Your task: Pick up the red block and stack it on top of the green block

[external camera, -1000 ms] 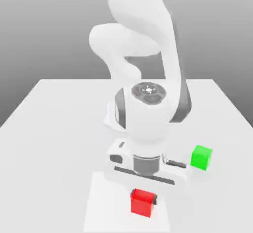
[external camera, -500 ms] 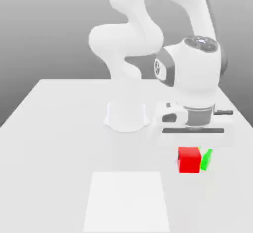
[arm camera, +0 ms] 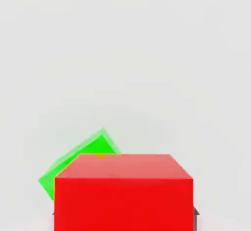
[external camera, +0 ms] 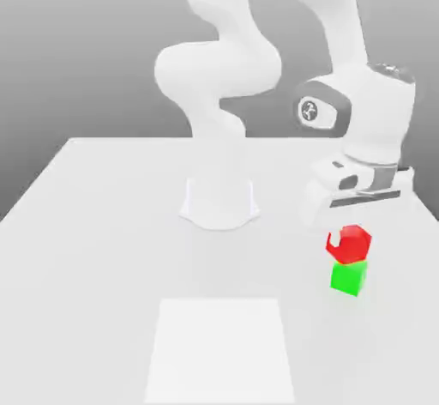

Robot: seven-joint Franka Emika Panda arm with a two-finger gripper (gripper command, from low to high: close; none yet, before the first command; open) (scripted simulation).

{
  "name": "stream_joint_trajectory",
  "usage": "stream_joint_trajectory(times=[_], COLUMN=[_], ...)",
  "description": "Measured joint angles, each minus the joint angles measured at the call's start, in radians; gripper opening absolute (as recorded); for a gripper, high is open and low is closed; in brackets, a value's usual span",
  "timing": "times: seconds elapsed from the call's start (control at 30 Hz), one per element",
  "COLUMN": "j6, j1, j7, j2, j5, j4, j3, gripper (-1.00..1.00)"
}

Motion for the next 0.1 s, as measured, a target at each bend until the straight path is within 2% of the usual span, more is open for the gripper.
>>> stream_joint_trajectory(times=[0.1], j6=[0.057], j1=[-0.008], j7=[0.019], j2=[0.049], j5=[-0.027], j4=[-0.001], j3=[-0.002], gripper=[-1.0])
